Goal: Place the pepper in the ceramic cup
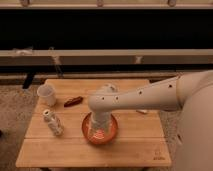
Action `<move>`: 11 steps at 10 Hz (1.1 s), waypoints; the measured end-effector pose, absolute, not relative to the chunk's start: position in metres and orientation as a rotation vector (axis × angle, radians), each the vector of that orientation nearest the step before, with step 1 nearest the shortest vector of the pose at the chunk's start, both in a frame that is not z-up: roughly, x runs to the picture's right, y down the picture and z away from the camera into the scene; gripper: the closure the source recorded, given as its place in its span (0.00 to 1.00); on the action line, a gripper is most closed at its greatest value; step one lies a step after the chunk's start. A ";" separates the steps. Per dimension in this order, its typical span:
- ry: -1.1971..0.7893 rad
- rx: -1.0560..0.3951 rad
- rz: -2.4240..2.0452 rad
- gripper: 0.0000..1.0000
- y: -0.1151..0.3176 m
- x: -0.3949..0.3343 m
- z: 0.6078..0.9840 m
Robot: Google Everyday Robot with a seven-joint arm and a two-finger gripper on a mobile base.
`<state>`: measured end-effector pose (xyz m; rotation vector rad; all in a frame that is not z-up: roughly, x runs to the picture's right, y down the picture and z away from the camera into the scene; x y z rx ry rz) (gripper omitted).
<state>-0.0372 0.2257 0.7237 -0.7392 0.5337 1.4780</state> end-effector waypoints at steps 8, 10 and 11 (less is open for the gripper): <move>0.533 -0.739 1.477 0.35 0.225 -0.037 0.724; 0.513 -0.738 1.441 0.35 0.222 -0.039 0.730; 0.490 -0.739 1.386 0.35 0.215 -0.044 0.739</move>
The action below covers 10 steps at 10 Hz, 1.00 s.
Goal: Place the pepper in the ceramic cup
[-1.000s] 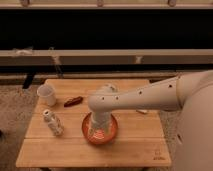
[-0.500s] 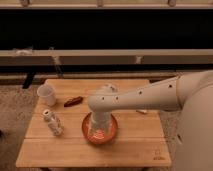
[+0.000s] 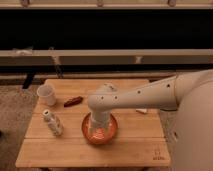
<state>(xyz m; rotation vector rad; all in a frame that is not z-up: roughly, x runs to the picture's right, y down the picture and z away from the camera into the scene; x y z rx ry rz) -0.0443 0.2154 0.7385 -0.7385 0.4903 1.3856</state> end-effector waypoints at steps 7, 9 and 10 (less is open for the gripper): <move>0.282 -0.665 1.049 0.35 0.118 -0.124 0.809; 0.234 -0.648 0.958 0.35 0.101 -0.136 0.819; 0.208 -0.633 0.908 0.35 0.096 -0.142 0.828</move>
